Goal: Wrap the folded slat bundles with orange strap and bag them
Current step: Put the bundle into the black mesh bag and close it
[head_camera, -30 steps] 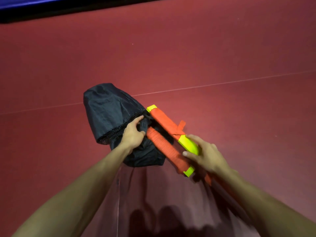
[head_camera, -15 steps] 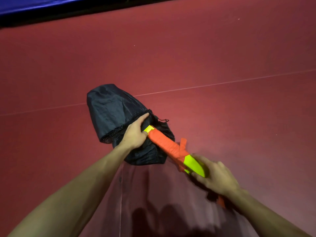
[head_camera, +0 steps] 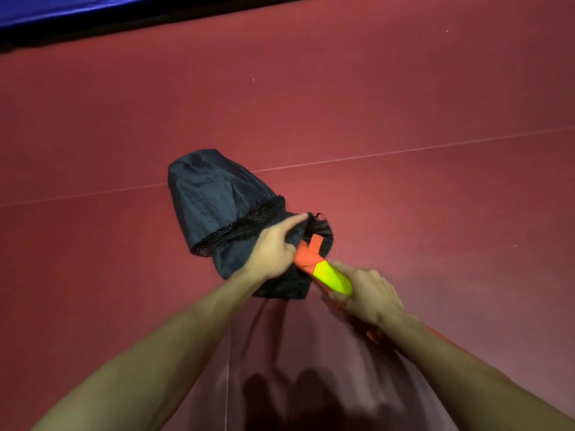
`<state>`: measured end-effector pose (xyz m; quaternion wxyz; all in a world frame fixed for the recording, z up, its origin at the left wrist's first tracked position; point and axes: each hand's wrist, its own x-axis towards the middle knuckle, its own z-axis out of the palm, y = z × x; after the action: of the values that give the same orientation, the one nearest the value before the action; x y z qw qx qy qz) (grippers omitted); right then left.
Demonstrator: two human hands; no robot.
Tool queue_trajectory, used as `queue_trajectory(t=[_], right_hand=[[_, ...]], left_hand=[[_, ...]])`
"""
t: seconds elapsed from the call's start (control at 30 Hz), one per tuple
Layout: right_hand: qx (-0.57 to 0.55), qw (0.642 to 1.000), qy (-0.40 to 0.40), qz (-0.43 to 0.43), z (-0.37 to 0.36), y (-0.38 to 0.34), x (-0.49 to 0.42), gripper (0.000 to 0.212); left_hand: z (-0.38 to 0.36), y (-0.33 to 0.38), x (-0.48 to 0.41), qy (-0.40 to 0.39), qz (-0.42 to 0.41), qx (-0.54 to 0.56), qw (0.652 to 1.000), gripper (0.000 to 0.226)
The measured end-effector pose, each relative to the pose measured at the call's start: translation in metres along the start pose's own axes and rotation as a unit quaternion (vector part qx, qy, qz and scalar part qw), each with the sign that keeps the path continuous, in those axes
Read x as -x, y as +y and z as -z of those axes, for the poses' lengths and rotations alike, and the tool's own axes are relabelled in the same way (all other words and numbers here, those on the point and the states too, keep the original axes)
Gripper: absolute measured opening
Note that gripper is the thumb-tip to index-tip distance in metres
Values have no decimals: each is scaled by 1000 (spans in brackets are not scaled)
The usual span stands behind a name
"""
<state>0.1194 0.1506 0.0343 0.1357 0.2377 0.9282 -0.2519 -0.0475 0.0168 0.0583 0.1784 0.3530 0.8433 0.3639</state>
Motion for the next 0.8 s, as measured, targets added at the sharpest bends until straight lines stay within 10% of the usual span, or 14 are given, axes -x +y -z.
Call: queue_trajectory(t=[0.23,0.5,0.7,0.8], right_hand=[[-186,980,60,-46,15,-11,-15,69],[-152,986,50,-40,14,-22,-21,46],[-108,992,56,-36,4,-20,-20,58],[-98,992,79,-31,1,-20,-18,40]], left_hand=[[-35,1,21,-71,-23,13,997,75],[-24,18,22,-275,62,179,943,62],[11,-16,-17,63,186,14,981,28],[21,-26,-29,76,215,-69,971,42]])
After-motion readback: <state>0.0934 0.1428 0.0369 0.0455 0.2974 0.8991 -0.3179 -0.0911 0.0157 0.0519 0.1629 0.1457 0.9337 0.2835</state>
